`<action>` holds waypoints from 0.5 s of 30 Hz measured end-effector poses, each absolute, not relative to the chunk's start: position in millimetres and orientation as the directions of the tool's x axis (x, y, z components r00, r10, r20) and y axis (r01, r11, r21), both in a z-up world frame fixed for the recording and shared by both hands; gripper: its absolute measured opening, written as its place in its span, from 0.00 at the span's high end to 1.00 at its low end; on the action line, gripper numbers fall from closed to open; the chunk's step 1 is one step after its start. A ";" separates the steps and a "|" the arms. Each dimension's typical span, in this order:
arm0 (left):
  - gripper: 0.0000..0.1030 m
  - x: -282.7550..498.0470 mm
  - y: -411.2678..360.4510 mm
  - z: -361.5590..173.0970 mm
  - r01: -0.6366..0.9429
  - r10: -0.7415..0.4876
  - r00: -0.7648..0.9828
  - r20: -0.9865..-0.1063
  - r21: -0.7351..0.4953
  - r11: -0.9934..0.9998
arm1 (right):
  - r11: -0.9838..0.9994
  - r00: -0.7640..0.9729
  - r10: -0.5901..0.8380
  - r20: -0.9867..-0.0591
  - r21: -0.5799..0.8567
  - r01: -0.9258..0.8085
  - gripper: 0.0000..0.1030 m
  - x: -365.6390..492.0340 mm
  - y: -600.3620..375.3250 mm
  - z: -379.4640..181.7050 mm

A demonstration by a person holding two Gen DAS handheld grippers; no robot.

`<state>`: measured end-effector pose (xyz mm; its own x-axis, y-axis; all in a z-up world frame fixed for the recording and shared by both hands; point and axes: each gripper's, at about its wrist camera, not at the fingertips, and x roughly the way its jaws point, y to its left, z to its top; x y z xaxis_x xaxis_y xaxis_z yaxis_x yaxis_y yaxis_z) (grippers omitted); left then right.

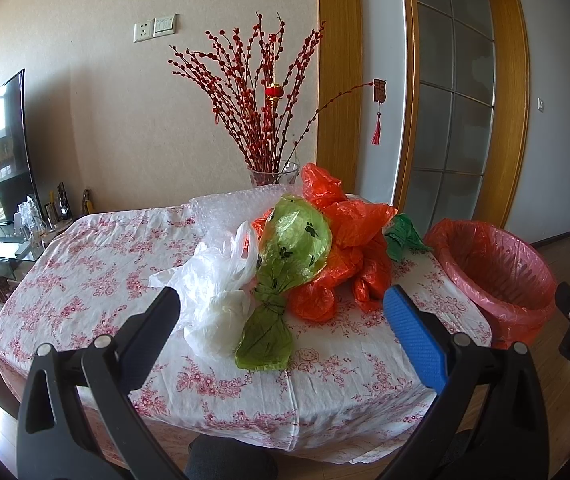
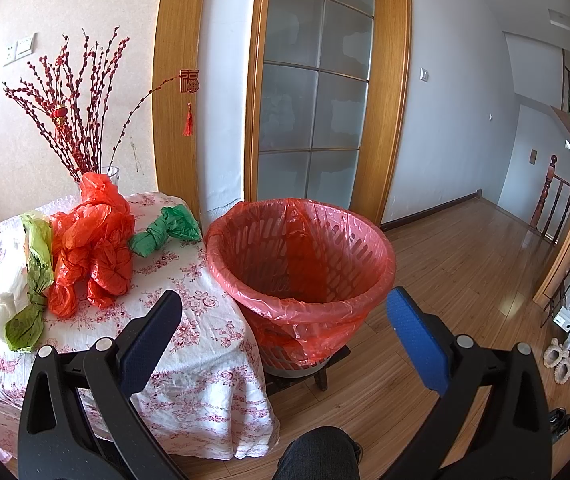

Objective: Collect trash

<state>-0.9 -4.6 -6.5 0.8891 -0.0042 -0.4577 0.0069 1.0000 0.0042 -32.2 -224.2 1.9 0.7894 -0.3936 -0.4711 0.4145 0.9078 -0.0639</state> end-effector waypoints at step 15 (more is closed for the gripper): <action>0.04 2.9 5.5 -7.3 -0.023 0.022 0.889 -0.457 0.004 1.000 | 0.913 0.791 -0.383 -0.478 -0.063 0.404 0.02 -25.5 -223.0 -2.5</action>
<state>2.9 5.5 -7.3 0.8892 0.0225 -0.4570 -0.0234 0.9997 0.0037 -25.5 -223.0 -2.5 0.7908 -0.3827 -0.4776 0.4039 0.9126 -0.0625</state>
